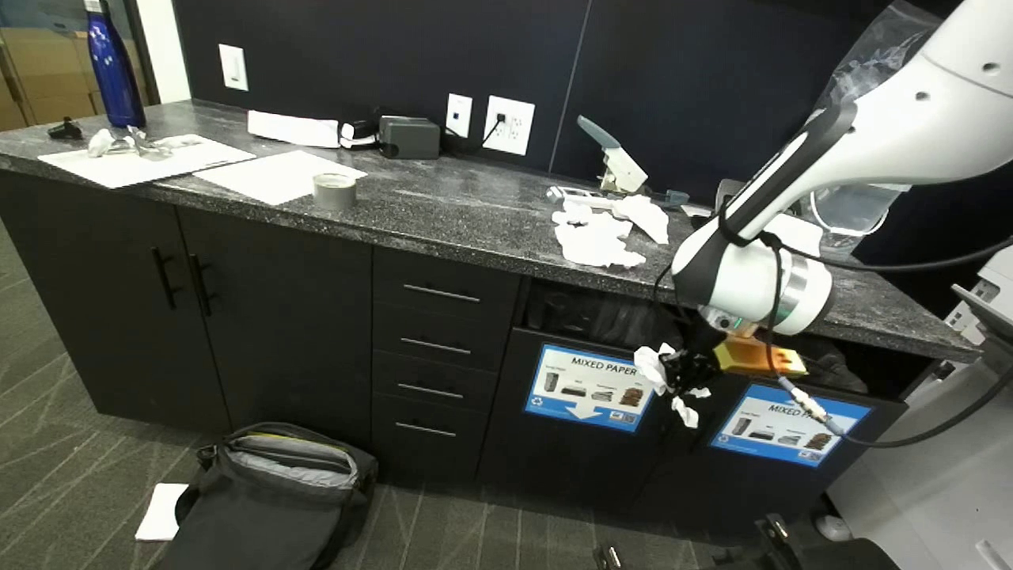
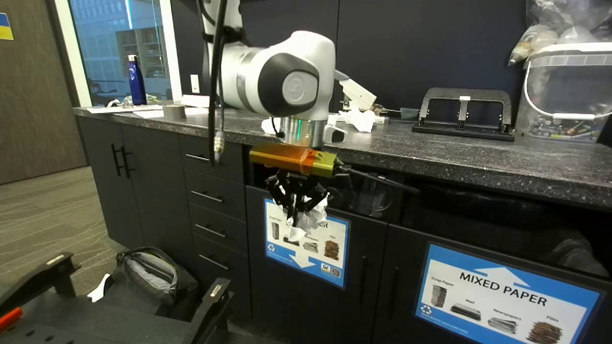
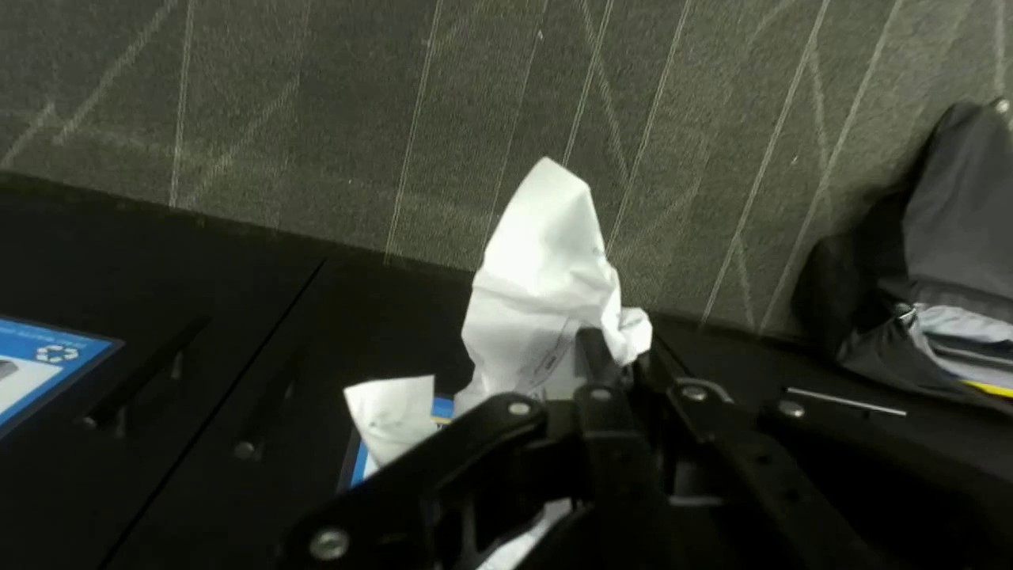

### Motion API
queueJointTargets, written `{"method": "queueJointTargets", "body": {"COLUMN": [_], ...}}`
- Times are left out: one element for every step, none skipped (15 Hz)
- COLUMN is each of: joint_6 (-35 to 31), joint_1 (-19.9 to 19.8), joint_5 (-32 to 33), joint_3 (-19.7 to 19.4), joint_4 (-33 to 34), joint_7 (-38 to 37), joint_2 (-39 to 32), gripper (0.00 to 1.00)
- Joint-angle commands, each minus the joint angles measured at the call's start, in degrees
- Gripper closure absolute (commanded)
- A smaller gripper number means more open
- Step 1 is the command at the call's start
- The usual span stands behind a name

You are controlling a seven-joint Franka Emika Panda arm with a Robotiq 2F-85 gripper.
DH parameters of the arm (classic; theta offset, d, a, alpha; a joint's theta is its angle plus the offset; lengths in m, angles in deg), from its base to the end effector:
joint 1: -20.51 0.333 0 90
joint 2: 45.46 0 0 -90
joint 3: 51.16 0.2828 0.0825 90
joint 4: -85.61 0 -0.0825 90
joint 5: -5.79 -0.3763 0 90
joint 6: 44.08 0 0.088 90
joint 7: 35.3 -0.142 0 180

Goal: Put all the white pieces of paper in the left bin

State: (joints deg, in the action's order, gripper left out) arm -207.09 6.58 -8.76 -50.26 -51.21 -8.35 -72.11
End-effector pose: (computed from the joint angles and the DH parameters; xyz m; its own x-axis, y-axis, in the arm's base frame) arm 0.4579 -0.1159 0.0683 0.9998 -0.0027 0.0191 -0.0012 -0.9969 -0.0781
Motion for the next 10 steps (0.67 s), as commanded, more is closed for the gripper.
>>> {"method": "queueJointTargets", "body": {"joint_6": [-15.7, -21.0, -25.5, -30.1, -34.2, -37.5, -40.3, -42.4, -44.9, -46.2], "joint_1": [-1.7, -1.5, -1.5, 0.0, 1.5, 2.7, 3.6, 4.4, 5.6, 6.4], "joint_5": [1.3, 3.0, 4.8, 7.1, 9.1, 10.7, 12.0, 12.8, 13.2, 13.4], "joint_3": [5.0, 5.7, 6.4, 5.5, 4.4, 3.4, 2.5, 1.9, 0.9, 0.2], "joint_4": [1.0, 0.7, 0.4, 0.2, 0.3, 0.6, 1.0, 1.4, 1.7, 2.1], "joint_7": [-4.0, -5.6, -7.6, -9.8, -11.8, -13.7, -15.2, -16.5, -17.5, -18.3], "joint_2": [-5.6, -6.8, -7.7, -8.6, -9.6, -10.9, -12.0, -13.0, -14.2, -15.1], "gripper": [0.91, 0.9, 0.91, 0.9, 0.9, 0.9, 0.91, 0.91, 0.9, 0.91]}}
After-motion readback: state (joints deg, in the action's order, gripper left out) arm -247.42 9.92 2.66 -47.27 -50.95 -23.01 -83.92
